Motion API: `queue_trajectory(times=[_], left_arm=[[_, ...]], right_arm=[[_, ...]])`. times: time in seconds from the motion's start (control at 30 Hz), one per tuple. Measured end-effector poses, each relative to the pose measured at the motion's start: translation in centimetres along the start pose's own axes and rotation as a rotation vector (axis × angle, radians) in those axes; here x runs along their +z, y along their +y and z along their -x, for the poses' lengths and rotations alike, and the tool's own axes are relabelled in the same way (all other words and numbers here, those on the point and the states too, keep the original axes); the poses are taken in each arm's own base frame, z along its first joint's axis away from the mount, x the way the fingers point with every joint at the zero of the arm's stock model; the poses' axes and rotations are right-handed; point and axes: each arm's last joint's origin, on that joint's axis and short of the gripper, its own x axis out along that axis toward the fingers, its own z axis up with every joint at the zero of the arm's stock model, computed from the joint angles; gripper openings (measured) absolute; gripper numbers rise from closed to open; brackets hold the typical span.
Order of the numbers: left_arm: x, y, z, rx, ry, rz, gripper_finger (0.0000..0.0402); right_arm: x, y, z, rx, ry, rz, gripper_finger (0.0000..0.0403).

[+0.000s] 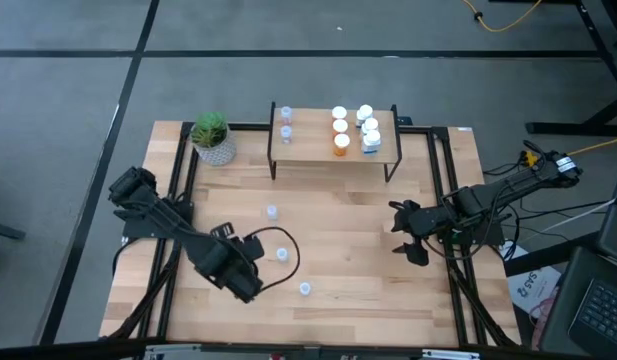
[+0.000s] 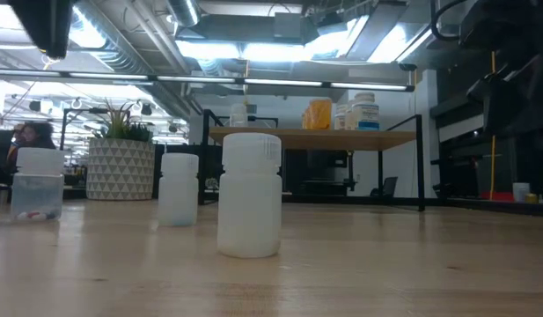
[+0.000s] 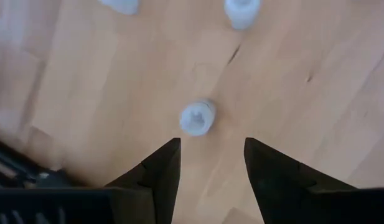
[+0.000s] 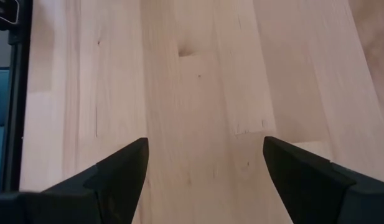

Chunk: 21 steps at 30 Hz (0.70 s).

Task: Pick and place medicine bottles onto shelf by color
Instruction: Put the transparent pill bottle on the shelf aligned with the other transparent pill bottles

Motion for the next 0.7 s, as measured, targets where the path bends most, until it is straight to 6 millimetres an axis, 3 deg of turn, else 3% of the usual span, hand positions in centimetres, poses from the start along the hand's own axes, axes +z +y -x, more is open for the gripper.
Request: queue_trajectory(times=[0.17,0.3,0.47,0.53,0.7], left_arm=[[0.4,1.7,-0.9,-0.028,0.057,-0.081,0.0169],[1.6,5.6,1.1,-0.046,0.004,-0.088,0.0168],[1.8,10.5,3.9,-0.061,-0.203,0.041,0.0168],[1.4,11.0,3.9,-0.109,-0.264,0.102,0.0167],[-0.3,9.6,1.4,-0.228,-0.301,0.105,0.0168]], right_arm=[[0.2,0.1,0.0,0.012,-0.02,-0.001,0.0317],[0.4,0.2,0.0,0.022,-0.038,-0.002,0.0317],[0.4,0.3,0.0,0.026,-0.045,-0.002,0.0317],[0.4,0.3,0.0,0.026,-0.045,-0.001,0.0317],[0.4,0.3,0.0,0.026,-0.045,0.001,0.0317]])
